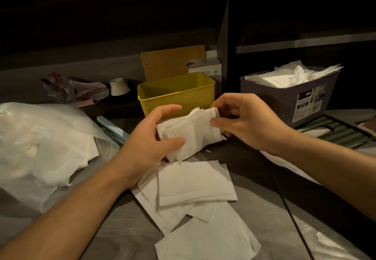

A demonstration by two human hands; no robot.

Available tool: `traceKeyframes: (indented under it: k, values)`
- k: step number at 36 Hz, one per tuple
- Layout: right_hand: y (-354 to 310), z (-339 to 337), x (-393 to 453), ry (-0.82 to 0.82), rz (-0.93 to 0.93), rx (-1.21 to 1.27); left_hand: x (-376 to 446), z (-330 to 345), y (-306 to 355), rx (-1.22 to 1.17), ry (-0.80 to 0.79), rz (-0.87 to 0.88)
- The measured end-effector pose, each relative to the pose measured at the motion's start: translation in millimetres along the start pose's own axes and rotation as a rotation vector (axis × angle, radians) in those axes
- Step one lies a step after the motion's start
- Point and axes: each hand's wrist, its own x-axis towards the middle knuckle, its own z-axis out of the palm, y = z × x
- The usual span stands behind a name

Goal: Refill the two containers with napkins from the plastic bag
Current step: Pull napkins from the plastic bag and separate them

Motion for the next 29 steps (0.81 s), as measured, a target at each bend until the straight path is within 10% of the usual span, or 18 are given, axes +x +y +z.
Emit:
traceKeyframes:
  k: [18,29]
  values:
    - [-15.9,26.7,-14.6,-0.205,0.123,0.311,-5.1,9.6,10.1,0.111,-0.075,-0.003]
    - [-8.4,22.6,-13.5,-0.137,-0.212,-0.443,-2.6,4.2,9.1,0.077,-0.040,-0.015]
